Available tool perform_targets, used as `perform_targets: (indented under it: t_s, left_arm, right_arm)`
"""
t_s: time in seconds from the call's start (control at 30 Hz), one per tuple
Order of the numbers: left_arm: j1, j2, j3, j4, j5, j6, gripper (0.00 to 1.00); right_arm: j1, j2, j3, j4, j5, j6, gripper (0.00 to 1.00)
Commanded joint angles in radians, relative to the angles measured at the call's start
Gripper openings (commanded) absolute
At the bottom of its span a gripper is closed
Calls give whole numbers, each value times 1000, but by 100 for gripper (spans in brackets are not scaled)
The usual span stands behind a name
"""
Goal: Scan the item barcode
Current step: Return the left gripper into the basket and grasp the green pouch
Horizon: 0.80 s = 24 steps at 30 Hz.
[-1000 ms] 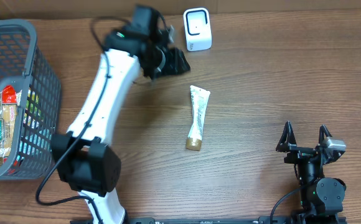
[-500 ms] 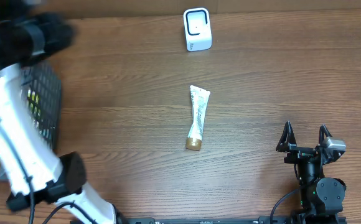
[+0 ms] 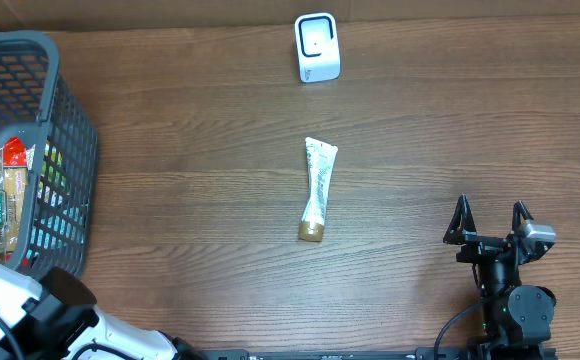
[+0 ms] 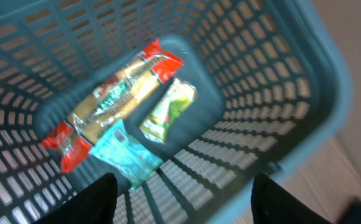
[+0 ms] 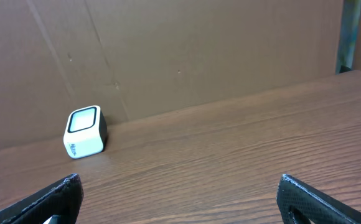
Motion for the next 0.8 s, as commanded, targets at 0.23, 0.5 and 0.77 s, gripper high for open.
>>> perform_targets:
  t_s: [0.23,0.5,0.77]
  left_arm:
    - [-5,82,-382,219,-28,243,61]
    - [-22,177,-627,383,-28,388,59]
    - [-43,309,-666,456,-32,424,60]
  right_arm:
    - [9,-9,-11,5,3,-1,100]
    - [9,-9,-11,5,3,-1,100]
    - [9,-9,-11,5,3,-1,100]
